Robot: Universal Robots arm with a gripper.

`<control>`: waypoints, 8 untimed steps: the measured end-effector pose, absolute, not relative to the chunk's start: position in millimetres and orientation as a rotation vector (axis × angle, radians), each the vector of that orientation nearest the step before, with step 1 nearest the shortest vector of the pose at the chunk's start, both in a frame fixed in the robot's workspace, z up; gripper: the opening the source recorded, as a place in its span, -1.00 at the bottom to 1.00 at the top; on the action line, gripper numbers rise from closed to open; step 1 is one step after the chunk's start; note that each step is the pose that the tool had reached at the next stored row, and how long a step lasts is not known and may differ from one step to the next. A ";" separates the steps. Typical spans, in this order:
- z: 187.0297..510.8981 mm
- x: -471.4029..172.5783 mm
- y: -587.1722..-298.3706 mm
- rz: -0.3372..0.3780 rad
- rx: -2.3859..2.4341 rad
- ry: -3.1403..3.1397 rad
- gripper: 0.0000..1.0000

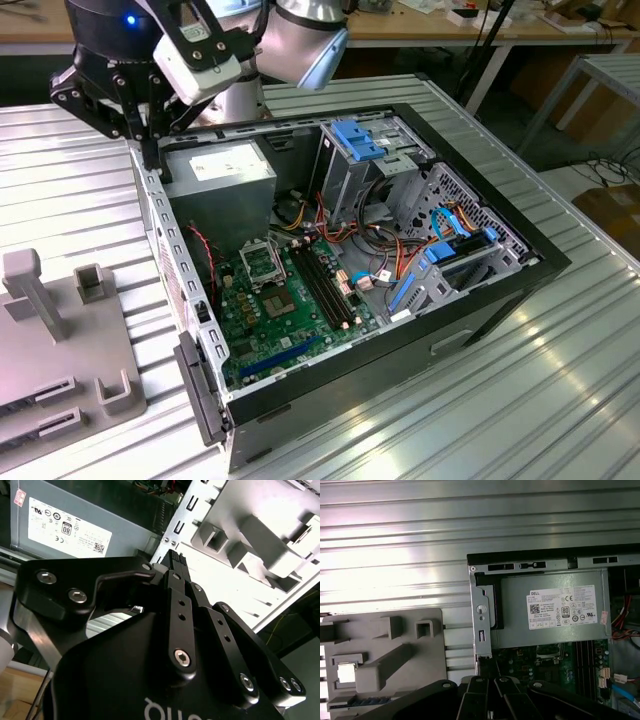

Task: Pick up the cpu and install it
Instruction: 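Reach for the cpu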

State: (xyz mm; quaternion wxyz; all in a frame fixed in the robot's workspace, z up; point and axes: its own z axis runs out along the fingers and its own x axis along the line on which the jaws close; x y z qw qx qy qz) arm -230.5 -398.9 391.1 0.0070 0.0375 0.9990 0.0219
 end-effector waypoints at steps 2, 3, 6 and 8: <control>391.0 -232.5 -398.8 0.068 0.117 3.125 -0.79; 390.9 -233.4 -398.9 0.068 0.117 3.125 -0.79; 390.8 -236.4 -398.8 0.068 0.118 3.126 -0.79; 390.7 -238.3 -398.8 0.068 0.118 3.127 -0.79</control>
